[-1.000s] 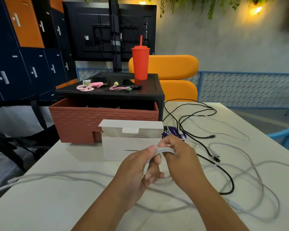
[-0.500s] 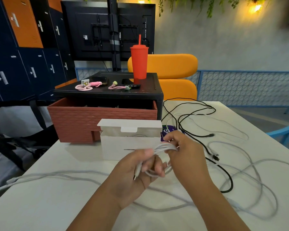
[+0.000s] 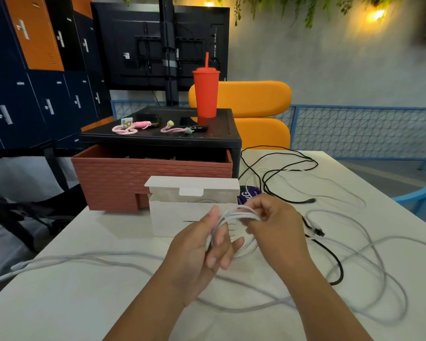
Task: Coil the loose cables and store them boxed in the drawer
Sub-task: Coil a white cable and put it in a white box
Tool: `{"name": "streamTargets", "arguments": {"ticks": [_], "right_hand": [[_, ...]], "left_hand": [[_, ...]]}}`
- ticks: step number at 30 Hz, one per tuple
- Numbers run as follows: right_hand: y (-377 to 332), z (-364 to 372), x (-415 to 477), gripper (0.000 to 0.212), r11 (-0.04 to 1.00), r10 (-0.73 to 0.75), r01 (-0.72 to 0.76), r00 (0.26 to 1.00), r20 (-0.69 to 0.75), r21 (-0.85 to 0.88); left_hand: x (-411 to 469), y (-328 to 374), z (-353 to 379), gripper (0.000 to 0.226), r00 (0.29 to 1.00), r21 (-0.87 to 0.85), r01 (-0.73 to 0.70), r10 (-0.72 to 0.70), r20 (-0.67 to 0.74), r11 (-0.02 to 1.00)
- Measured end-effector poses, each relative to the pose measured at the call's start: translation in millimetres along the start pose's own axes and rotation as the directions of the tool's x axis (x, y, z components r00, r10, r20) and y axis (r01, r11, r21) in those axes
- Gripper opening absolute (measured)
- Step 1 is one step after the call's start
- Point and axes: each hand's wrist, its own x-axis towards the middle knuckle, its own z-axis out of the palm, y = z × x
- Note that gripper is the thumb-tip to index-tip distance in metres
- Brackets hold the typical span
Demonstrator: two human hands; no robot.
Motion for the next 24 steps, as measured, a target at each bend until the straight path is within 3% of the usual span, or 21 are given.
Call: {"name": "streamTargets", "arguments": {"ticks": [4,5,8,14,19,24], "right_hand": [[-3.4,-2.2,-2.4,0.014,0.959,-0.012,-0.061,0.967,0.253,0.278],[-3.8,-1.5,-3.7,0.012,0.942,-0.015,-0.074,0.965,0.263,0.327],[-4.0,3.1,-6.7,0.030,0.907,0.013,-0.104,0.975,0.221,0.408],[-8.7,5.5,-4.6,0.023,0.965,0.028,-0.018,0.999,-0.035,0.262],[-4.4,3.4,-4.3,0.025,0.984,0.019,-0.002,0.996,-0.091,0.175],[-3.8,2.1,-4.2,0.024,0.984,0.022,-0.004,0.995,-0.102,0.176]], "left_hand": [[0.5,5.4,0.9,0.041,0.994,-0.021,-0.022,0.019,-0.111,1.000],[0.7,6.1,1.0,0.040,0.991,-0.013,-0.026,0.024,-0.133,1.000],[-0.1,7.7,3.5,0.037,0.988,0.022,-0.036,0.039,-0.147,0.999],[0.2,3.3,3.3,0.036,1.000,0.109,-0.002,0.005,-0.027,0.994],[1.0,9.2,-2.8,0.030,0.996,0.070,0.057,-0.053,-0.066,0.996],[-1.7,13.3,-9.0,0.014,0.981,-0.051,0.165,-0.159,0.108,0.985]]}}
